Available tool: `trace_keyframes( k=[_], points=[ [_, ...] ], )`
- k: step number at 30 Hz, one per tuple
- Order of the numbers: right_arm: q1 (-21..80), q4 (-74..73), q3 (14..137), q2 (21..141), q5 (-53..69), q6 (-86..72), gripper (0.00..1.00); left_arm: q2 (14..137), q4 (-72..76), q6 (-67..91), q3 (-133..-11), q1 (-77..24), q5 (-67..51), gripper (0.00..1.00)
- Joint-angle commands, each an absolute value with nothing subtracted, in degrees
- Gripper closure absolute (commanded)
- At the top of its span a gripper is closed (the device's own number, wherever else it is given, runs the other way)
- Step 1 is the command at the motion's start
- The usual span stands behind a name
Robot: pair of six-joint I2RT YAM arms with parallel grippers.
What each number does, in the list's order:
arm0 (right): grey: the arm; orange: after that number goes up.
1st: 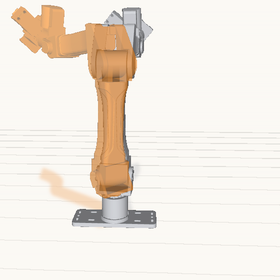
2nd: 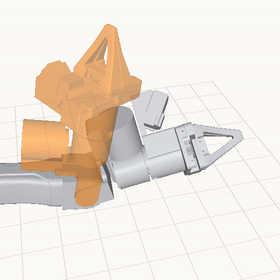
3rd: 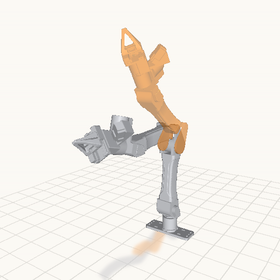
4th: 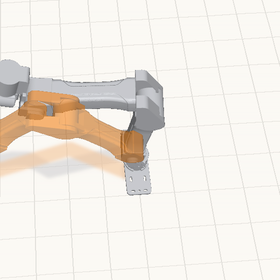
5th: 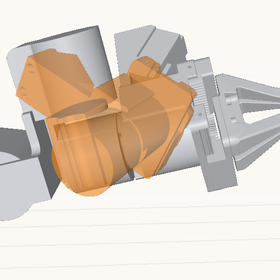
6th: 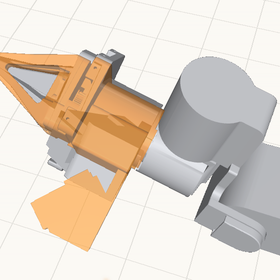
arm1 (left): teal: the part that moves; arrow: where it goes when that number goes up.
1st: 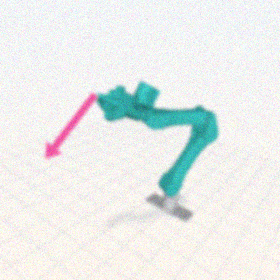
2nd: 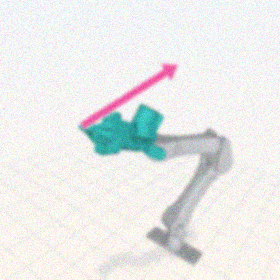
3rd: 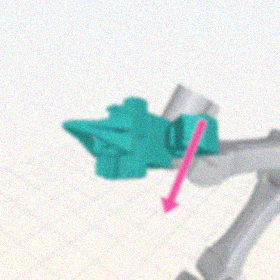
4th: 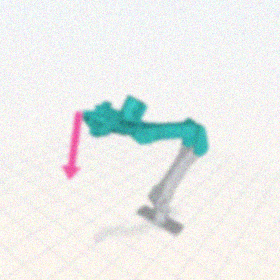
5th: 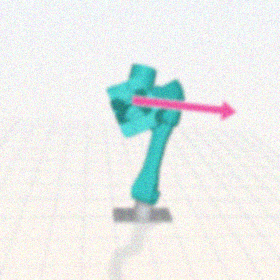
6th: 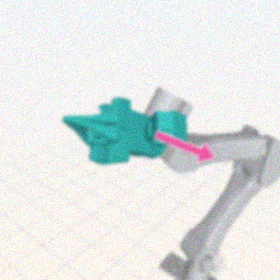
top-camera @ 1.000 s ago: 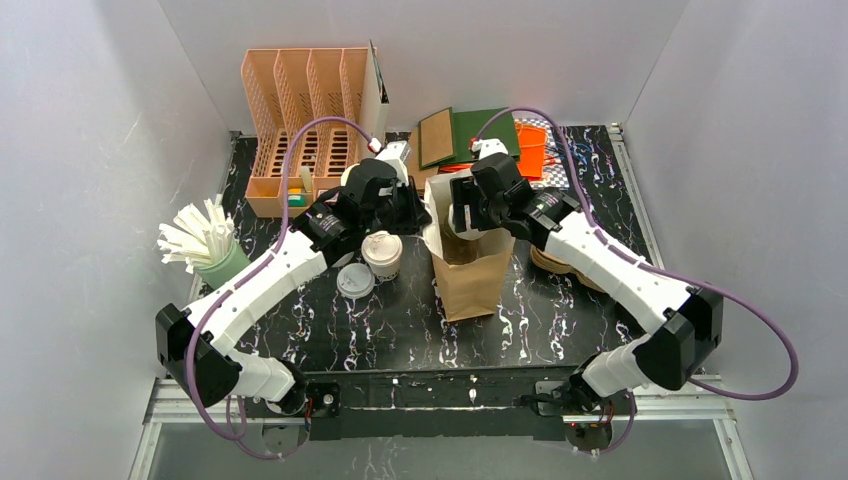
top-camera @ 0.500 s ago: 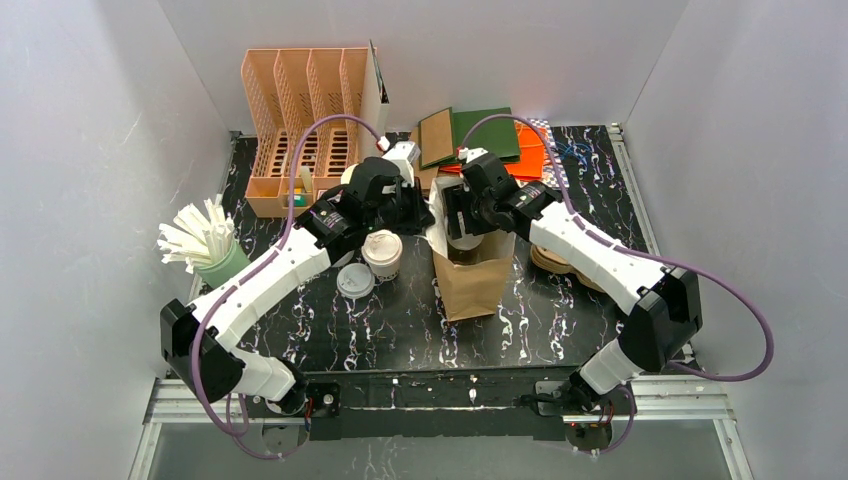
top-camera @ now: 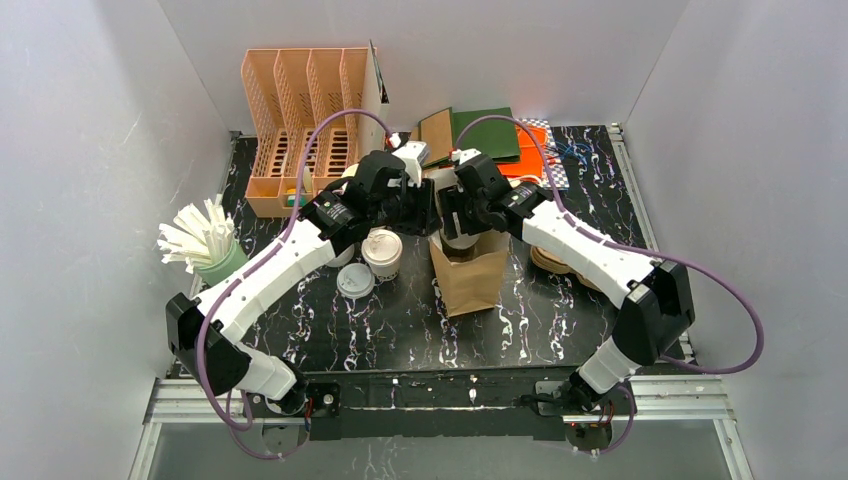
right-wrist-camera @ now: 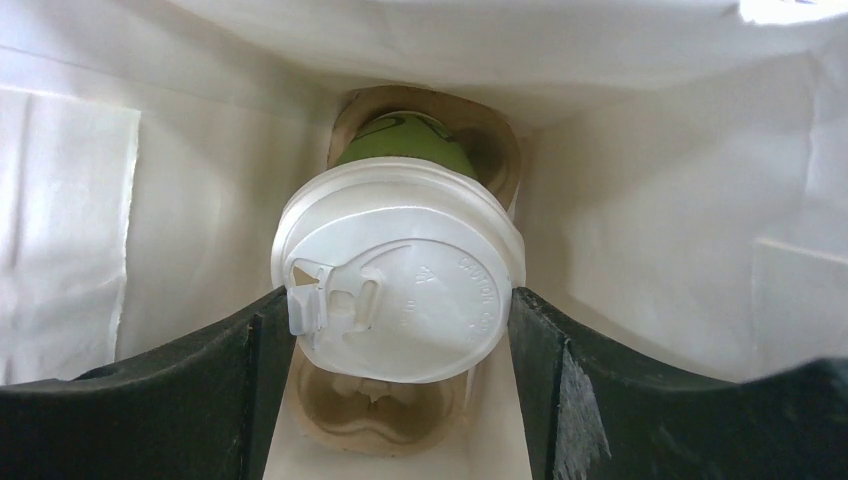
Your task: Pack the takeout coffee
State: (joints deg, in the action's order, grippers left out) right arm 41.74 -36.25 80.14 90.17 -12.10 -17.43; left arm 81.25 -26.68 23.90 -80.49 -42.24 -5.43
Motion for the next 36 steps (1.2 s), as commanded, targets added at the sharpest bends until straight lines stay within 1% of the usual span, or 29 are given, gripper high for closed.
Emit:
trace_keyframes(
  k=[1,4,9,10,11,12,14,15,20,24,31,36],
  points=[
    [41.79,-34.24,79.38,93.28,-15.46,-15.47,0.66,80.97,-29.85,22.73,-83.04,-42.35,-4.81,0.56],
    [42.08,-35.46,80.33,94.03,-15.33,-15.47,0.67,82.22,-30.98,24.9,-84.14,-42.35,-0.96,0.54],
    [42.28,-38.86,81.42,91.94,-15.53,-15.29,0.67,86.57,-33.52,26.17,-87.99,-42.36,2.05,0.59],
    [42.28,-40.15,81.98,91.33,-15.55,-15.48,0.67,87.37,-33.72,26.05,-88.57,-42.36,1.27,0.62],
    [42.32,-41.79,82.76,90.87,-15.49,-15.74,0.67,88.1,-33.87,25.83,-89.0,-42.36,0.44,0.69],
    [42.28,-43.34,83.59,90.42,-15.36,-16.12,0.67,88.8,-34.23,25.64,-89.33,-42.36,0.06,0.77],
    [42.28,-47.03,85.69,89.89,-14.85,-16.98,0.66,89.89,-35.84,25.16,-90.13,-42.36,-2.61,0.98],
    [42.28,-48.86,86.9,89.7,-14.62,-17.45,0.66,90.25,-36.7,24.69,-90.53,-42.36,-3.4,1.0],
    [42.28,-59.25,93.79,90.82,-12.4,-19.15,0.66,87.65,-39.28,20.57,-89.73,-42.75,-7.3,1.0],
    [42.23,-66.23,96.45,90.94,-10.2,-20.52,0.66,84.83,-41.47,17.51,-88.65,-43.22,-8.66,1.0],
    [39.96,-69.78,94.48,88.48,-3.71,-21.69,0.65,84.07,-41.33,15.5,-88.6,-45.87,-11.08,1.0],
    [38.35,-69.5,91.34,87.13,-4.62,-22.05,0.65,85.84,-40.84,15.34,-89.79,-46.34,-12.54,1.0]
  ],
)
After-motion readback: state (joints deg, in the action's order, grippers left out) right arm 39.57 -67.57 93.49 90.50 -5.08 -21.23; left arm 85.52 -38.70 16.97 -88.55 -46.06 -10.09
